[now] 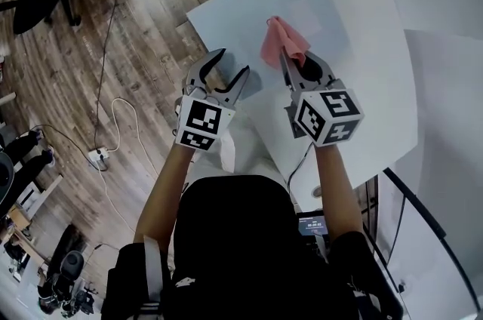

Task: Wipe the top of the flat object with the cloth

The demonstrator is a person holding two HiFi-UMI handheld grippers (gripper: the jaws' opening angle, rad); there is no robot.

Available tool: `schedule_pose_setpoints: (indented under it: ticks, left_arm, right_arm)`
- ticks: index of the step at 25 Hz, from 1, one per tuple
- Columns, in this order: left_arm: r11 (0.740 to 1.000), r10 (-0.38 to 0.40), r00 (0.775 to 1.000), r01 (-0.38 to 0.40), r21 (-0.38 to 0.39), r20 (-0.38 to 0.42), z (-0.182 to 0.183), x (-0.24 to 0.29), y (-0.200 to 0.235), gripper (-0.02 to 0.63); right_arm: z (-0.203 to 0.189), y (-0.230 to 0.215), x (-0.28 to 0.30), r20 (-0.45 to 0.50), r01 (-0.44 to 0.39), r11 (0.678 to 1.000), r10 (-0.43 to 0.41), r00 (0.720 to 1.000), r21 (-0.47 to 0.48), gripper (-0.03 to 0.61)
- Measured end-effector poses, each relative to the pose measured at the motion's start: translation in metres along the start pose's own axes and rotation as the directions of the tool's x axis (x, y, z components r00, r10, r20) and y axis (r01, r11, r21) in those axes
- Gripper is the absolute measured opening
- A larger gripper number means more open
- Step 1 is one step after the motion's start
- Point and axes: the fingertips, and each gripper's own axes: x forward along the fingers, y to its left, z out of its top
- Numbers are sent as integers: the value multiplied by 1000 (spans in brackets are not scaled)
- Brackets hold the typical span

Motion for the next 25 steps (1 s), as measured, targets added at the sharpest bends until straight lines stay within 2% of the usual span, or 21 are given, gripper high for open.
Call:
schedule_pose_setpoints:
  ticks: [5,10,17,25]
  left_arm:
    - [1000,27,999,-27,7,-26,-19,10,0,245]
    - [996,71,997,-70,57,-8,-21,14,-2,253]
    - [994,92,996,-93,52,13,-23,13,-3,256]
    - [994,91,995,-93,58,35,-23,11,-2,256]
  right_arm:
    - [-9,-9,6,-17,-1,1000,1,1000,8,46]
    - [-16,-14,10,-27,-1,1000,2,1000,30,46]
    - [-19,-15,14,-42,-3,1000,4,999,24,46]
    - [-17,-27,18,-79,26,997,-31,996,-69,46]
